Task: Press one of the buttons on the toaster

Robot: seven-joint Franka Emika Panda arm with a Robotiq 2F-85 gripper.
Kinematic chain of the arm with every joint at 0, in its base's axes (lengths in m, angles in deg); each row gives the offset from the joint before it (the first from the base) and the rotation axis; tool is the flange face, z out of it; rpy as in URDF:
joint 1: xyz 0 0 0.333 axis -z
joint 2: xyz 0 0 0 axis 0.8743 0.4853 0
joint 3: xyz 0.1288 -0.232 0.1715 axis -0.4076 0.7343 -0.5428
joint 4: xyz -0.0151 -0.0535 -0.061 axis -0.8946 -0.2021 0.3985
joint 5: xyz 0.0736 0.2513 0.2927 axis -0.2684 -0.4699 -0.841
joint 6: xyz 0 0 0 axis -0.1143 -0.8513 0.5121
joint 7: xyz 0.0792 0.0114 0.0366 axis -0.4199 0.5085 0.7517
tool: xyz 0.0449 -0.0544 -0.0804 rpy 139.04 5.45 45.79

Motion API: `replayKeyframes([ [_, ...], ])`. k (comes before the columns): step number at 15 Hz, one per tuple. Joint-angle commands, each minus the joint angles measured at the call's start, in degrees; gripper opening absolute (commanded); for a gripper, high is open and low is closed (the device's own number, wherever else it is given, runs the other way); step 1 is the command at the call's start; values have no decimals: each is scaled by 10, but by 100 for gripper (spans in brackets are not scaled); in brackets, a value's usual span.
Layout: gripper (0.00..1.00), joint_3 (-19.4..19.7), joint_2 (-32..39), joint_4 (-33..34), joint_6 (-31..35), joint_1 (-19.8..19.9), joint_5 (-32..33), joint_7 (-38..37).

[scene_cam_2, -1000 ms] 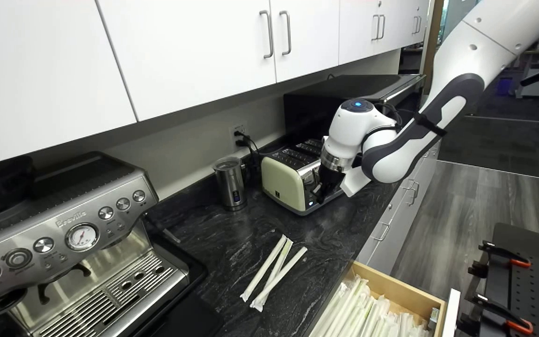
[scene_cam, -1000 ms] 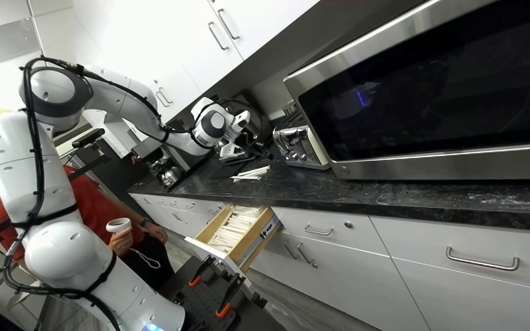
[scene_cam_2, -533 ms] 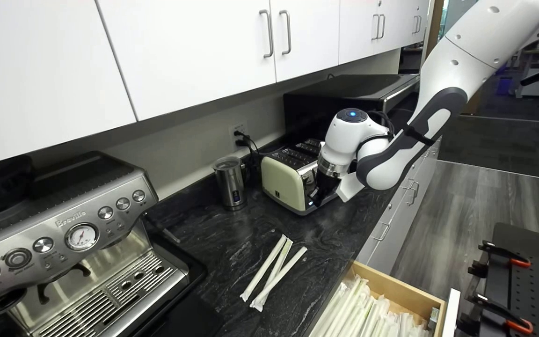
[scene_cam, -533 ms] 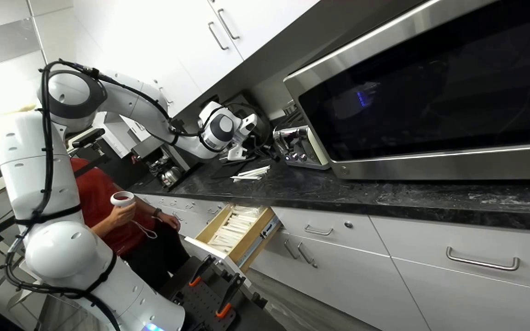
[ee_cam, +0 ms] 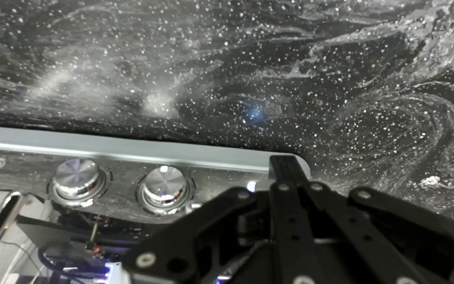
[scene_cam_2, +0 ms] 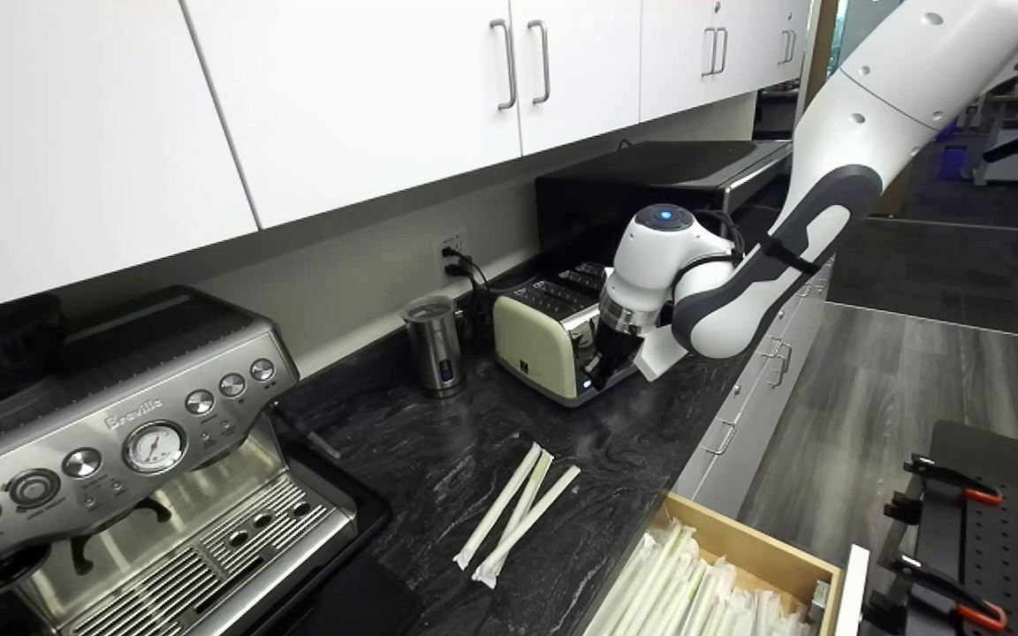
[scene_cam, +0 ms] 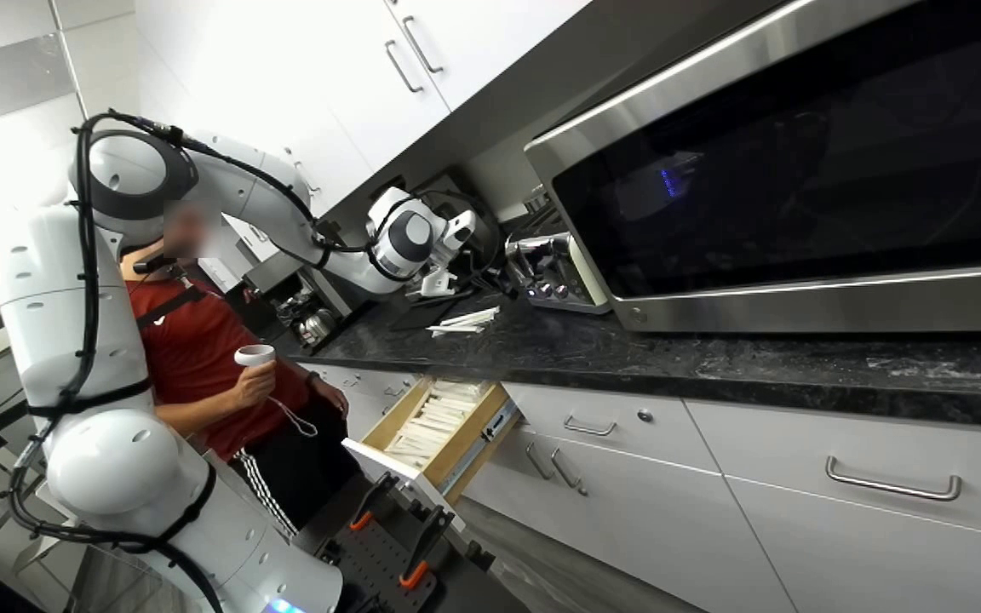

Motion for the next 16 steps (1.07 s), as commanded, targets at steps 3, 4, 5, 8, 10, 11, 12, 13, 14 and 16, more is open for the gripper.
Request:
replayKeyframes([
  [3, 0, 56, 6, 6, 1, -54, -34, 8],
  [4, 0, 64, 8, 7, 6, -60, -36, 6],
  [5, 0, 62, 9, 6, 8, -59, -44, 13],
  [8, 0, 65, 14, 9, 9, -64, -51, 15],
  [10, 0, 70, 20, 12, 12, -68, -51, 13],
  [11, 0, 77, 25, 14, 16, -73, -49, 8],
  [12, 0, 80, 30, 16, 20, -75, -49, 8],
  [13, 0, 86, 34, 18, 26, -79, -48, 6],
  [14, 0, 94, 38, 19, 33, -85, -47, 2],
  [16, 0, 98, 45, 21, 51, -87, -58, 8],
])
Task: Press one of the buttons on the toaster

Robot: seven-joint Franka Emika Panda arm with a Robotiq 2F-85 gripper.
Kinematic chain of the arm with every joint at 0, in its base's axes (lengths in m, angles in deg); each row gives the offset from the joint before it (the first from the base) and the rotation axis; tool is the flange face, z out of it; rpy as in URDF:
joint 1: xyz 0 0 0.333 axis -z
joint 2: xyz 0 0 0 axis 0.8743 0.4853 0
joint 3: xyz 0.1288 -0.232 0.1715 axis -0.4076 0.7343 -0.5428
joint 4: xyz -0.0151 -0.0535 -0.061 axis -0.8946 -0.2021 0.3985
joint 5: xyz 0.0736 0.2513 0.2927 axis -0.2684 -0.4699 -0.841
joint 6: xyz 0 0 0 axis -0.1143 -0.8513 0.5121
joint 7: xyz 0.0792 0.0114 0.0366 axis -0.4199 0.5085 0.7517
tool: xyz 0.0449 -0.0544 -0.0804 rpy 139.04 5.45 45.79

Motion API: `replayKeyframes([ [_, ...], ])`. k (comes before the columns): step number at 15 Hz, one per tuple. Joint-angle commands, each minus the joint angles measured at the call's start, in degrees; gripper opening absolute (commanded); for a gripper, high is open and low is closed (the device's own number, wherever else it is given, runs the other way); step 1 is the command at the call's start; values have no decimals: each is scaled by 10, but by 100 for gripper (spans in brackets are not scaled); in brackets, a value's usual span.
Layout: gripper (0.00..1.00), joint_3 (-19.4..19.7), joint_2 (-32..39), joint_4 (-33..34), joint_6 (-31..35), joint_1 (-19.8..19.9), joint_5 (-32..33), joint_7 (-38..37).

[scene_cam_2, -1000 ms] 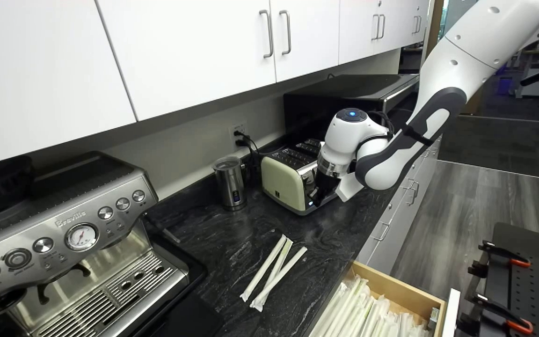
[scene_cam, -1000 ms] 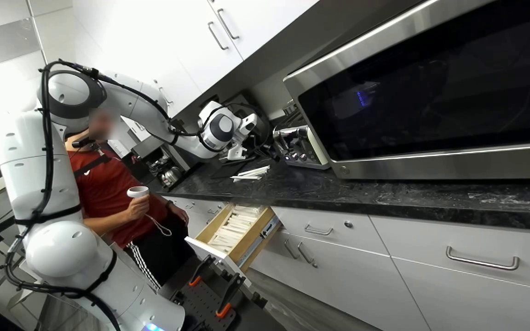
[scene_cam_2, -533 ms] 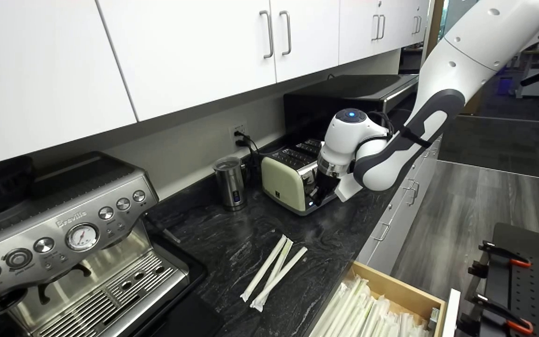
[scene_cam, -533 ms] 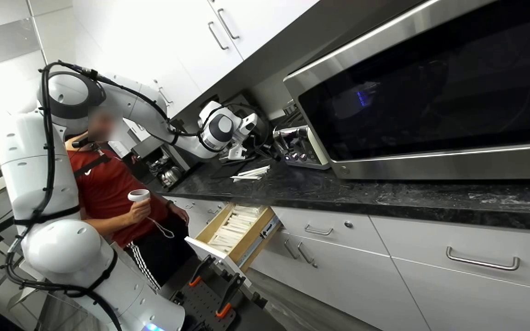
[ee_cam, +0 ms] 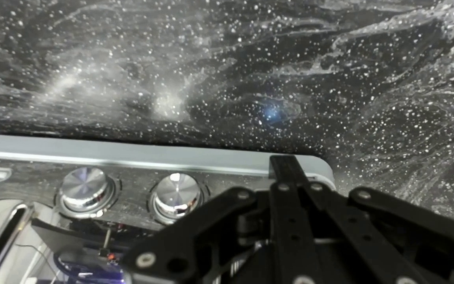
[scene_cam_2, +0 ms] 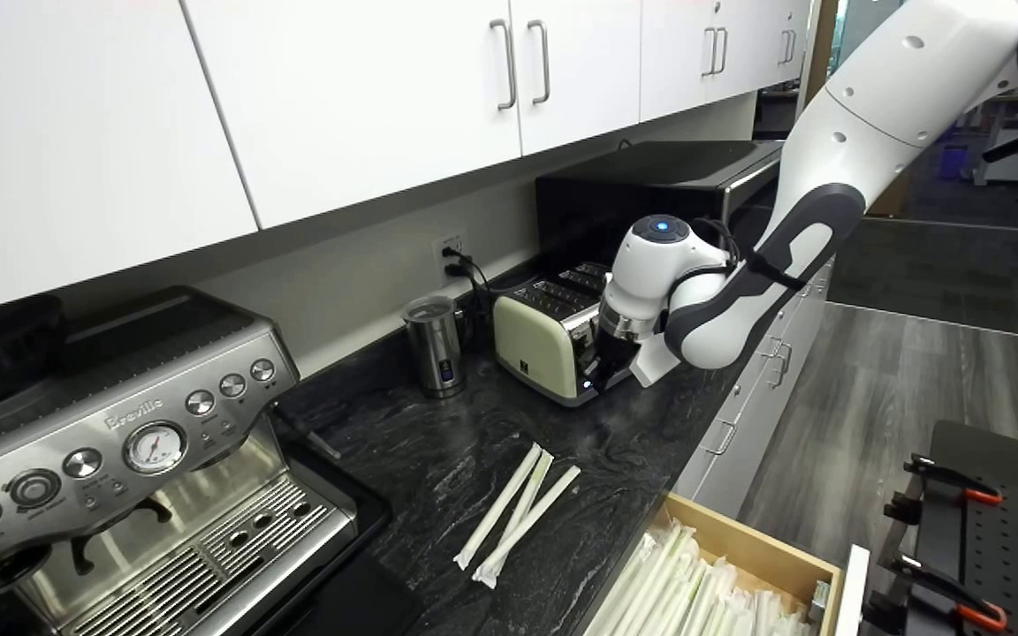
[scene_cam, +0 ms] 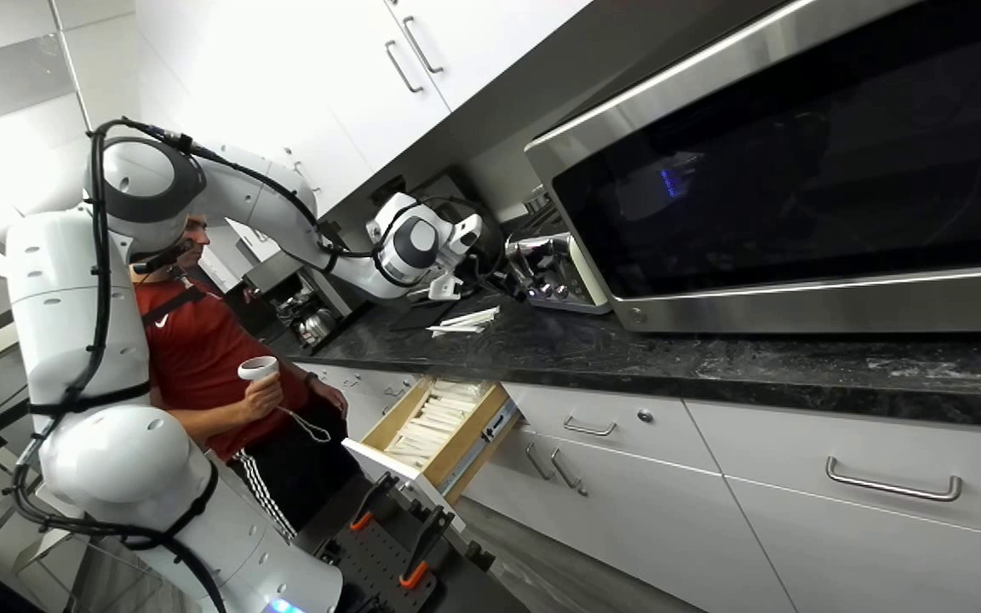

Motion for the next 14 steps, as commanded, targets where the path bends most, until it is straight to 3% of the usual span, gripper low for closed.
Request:
replayKeyframes([
  [1, 0, 22, 21, 14, 37, -17, -23, 8],
  [7, 0, 33, 38, 22, 52, -29, -59, 6],
  [12, 0, 99, 38, 2, 113, -92, -92, -32],
  [14, 0, 123, 45, 2, 104, -119, -110, -27],
])
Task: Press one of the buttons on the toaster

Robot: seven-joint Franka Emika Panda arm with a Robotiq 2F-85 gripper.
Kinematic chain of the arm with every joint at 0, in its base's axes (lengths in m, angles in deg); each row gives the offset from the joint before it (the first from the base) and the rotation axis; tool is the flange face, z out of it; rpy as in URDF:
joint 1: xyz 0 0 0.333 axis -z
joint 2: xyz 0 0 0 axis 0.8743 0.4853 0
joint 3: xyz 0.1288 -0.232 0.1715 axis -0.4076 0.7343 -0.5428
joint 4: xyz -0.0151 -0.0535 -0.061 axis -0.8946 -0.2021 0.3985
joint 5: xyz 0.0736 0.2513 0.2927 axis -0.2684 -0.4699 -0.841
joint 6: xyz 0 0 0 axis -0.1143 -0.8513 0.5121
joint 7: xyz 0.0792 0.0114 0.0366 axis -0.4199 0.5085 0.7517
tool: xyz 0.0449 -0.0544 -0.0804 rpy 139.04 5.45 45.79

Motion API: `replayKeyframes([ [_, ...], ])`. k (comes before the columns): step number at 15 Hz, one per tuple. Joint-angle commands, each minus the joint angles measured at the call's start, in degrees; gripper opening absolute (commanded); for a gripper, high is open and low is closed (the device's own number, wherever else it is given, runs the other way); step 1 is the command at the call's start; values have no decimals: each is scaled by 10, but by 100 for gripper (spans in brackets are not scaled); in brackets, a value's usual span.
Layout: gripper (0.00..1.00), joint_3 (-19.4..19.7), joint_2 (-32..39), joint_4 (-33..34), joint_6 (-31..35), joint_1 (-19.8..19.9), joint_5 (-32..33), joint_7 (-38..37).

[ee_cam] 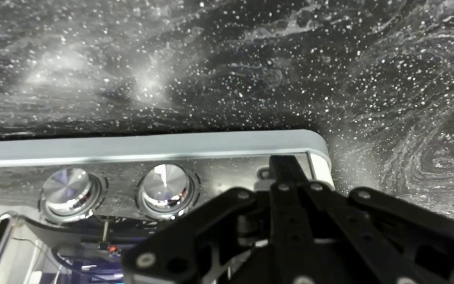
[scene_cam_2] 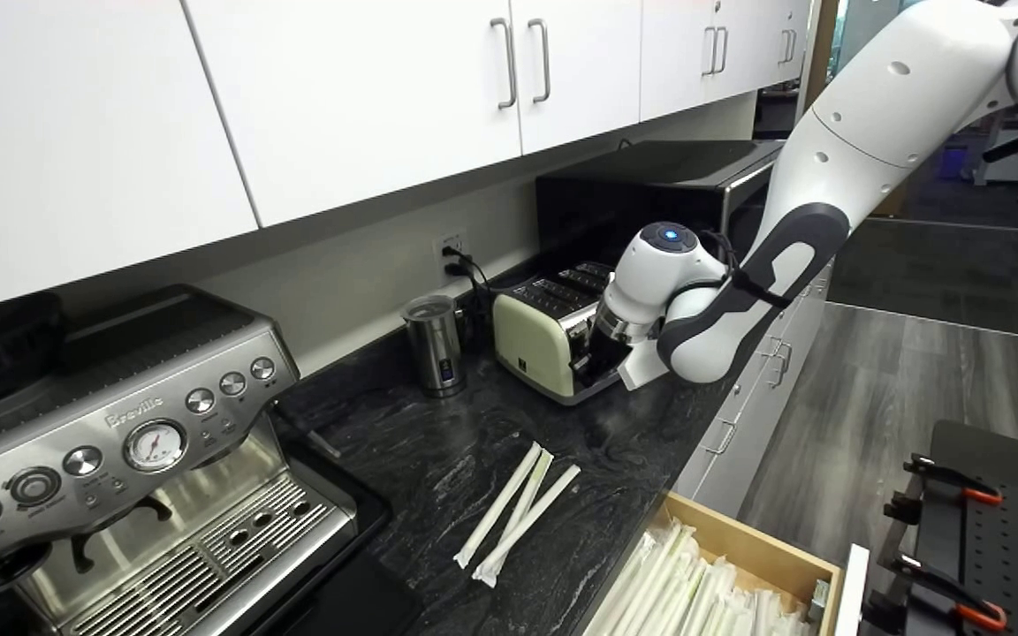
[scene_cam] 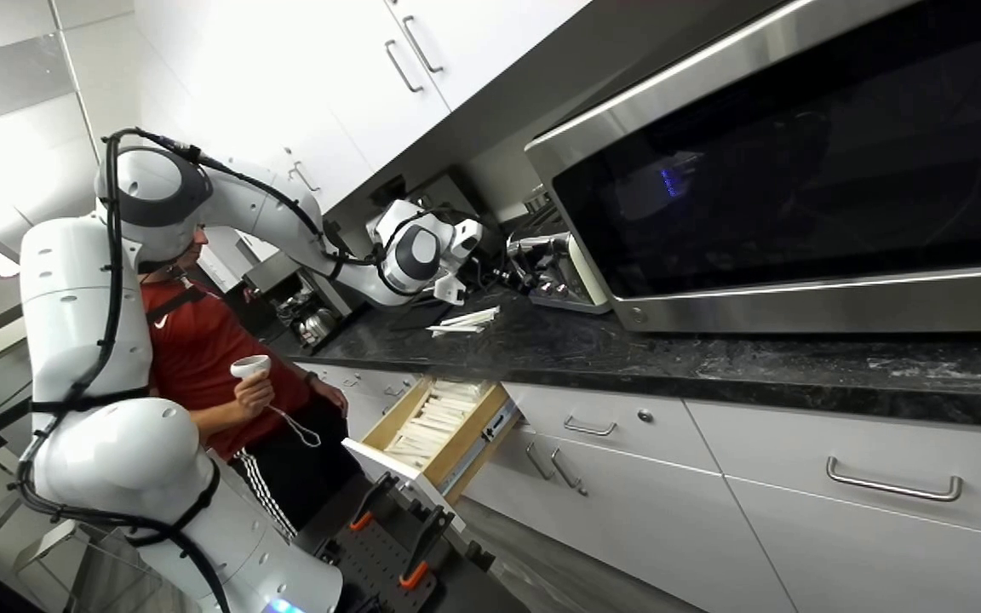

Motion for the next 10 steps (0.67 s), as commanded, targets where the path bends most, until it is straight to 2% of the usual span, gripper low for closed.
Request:
replayKeyframes([
  [1, 0, 70, 15, 1, 10, -63, -26, -16],
  [3, 0, 112, 7, -19, 1, -106, -25, -17],
  [5, 0, 177, 2, -43, -9, -173, -19, -31],
  [7, 0, 261, 10, -74, -7, -261, -14, -43],
  [10, 0, 367, 23, -125, -8, -380, -25, -27],
])
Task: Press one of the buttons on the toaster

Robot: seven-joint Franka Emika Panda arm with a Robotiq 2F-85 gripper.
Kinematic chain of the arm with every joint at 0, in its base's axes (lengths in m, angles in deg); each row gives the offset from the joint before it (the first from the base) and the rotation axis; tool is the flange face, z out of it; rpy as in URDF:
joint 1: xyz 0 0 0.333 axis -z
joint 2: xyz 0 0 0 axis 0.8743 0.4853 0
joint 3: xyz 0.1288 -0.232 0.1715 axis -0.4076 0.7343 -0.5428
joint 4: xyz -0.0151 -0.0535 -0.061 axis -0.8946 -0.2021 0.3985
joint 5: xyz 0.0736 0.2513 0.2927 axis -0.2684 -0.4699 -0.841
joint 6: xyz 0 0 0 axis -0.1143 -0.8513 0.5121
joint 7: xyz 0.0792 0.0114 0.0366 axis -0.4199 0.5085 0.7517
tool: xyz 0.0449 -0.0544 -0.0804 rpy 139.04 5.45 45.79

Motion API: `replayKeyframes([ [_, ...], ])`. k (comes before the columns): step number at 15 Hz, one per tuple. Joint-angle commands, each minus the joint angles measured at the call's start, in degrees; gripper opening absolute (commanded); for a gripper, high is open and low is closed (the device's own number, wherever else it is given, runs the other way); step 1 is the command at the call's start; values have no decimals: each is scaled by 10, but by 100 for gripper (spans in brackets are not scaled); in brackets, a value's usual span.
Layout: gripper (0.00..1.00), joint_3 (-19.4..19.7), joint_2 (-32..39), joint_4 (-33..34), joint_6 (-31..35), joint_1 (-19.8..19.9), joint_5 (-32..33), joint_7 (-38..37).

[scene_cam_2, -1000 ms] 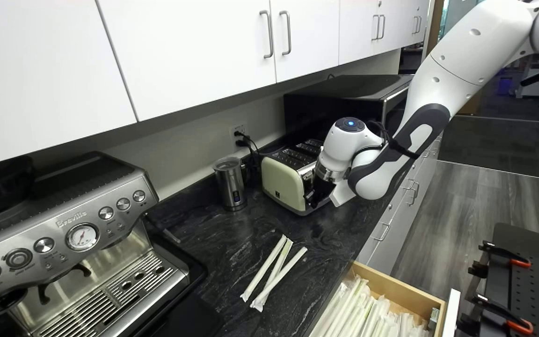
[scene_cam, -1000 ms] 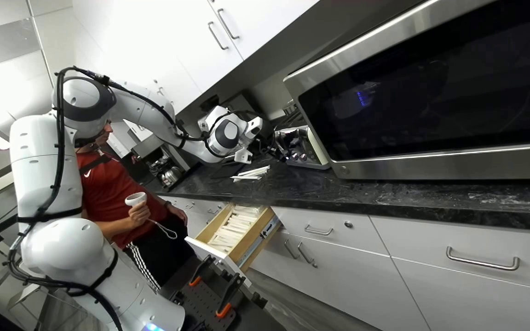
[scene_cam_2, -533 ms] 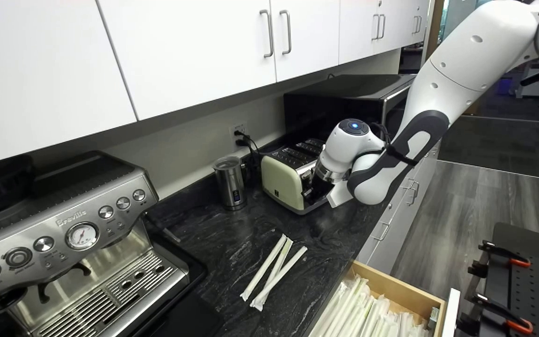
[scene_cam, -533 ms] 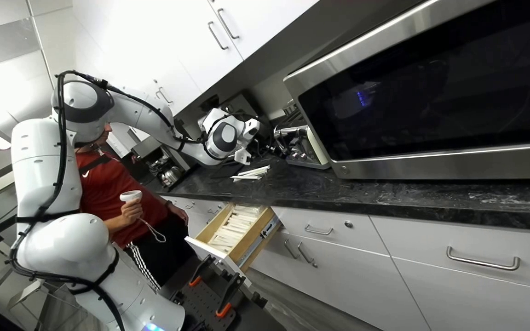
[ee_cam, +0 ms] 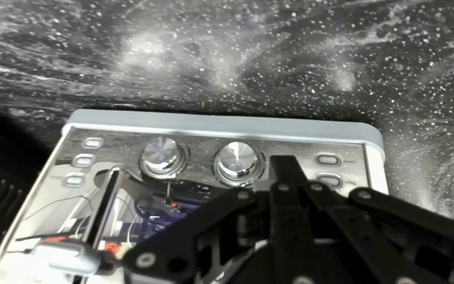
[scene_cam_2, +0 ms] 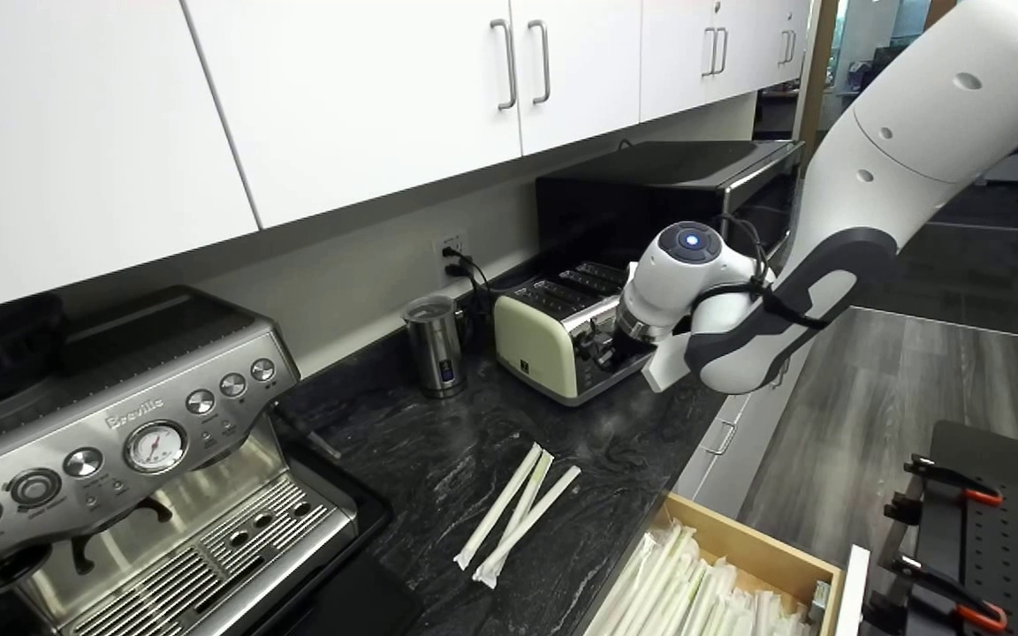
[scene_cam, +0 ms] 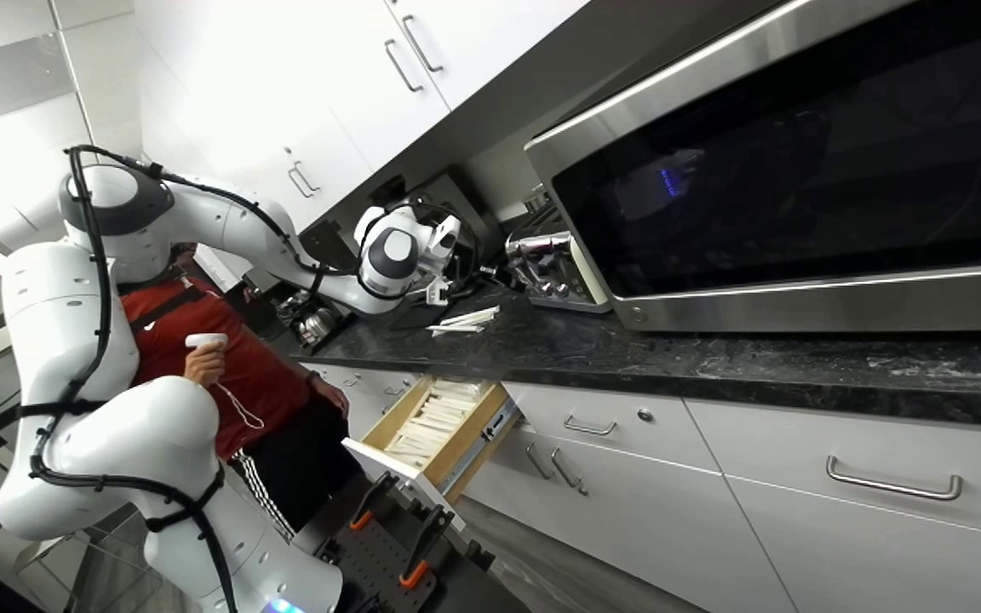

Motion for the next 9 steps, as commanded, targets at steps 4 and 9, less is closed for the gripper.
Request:
replayKeyframes([
  [4, 0, 179, 11, -107, -5, -215, -25, 33],
  [9, 0, 200, -5, -138, -27, -263, -52, 113],
])
